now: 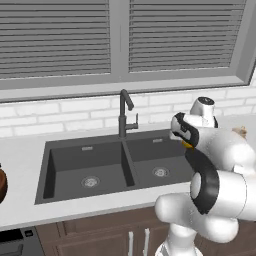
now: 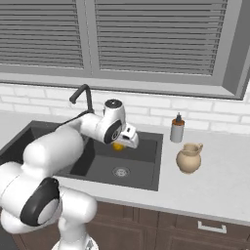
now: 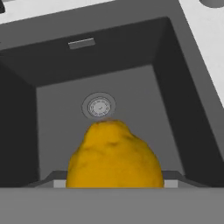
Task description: Pick the lemon from the sink and place it in the bowl. Then pick the bowl and place it in the microwave. Then close the microwave door and press the start button.
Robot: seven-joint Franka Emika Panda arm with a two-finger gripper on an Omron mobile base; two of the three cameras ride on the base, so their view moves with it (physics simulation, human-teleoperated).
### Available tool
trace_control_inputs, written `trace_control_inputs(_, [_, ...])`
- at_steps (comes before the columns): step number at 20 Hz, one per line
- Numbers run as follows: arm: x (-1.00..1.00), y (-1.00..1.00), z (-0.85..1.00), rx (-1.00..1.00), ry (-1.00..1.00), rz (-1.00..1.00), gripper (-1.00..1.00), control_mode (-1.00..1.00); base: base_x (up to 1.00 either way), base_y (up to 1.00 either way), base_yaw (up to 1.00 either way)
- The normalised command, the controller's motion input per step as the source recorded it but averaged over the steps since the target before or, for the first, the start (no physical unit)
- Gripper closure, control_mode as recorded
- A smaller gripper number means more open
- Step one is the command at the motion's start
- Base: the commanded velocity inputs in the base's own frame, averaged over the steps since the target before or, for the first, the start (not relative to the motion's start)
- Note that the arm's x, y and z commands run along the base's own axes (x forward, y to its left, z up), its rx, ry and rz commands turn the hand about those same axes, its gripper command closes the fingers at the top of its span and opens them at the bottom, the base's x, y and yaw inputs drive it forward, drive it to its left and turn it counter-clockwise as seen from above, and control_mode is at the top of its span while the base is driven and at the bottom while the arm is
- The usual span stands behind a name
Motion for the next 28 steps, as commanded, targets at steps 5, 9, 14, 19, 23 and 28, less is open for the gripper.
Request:
trace_control_inputs(5, [-0.42,0.34,0.88,0.0,-0.03,0.0,1.0,-1.0,0.0,0.0,0.0])
trace_control_inputs(9, [-0.33,0.29,0.94,-0.03,-0.07,0.0,1.0,-1.0,0.0,0.0,0.0])
trace_control_inputs(14, [-0.64,0.42,0.38,0.0,0.0,0.06,1.0,-1.0,0.0,0.0,0.0])
trace_control_inputs(19, [0.0,0.0,0.0,0.0,0.0,0.0,1.0,1.0,-0.97,0.92,0.12])
trace_control_inputs(23, [0.0,0.0,0.0,0.0,0.0,0.0,1.0,1.0,-0.34,1.0,0.03])
trace_control_inputs(28, [0.0,0.0,0.0,0.0,0.0,0.0,1.0,1.0,0.22,1.0,0.0])
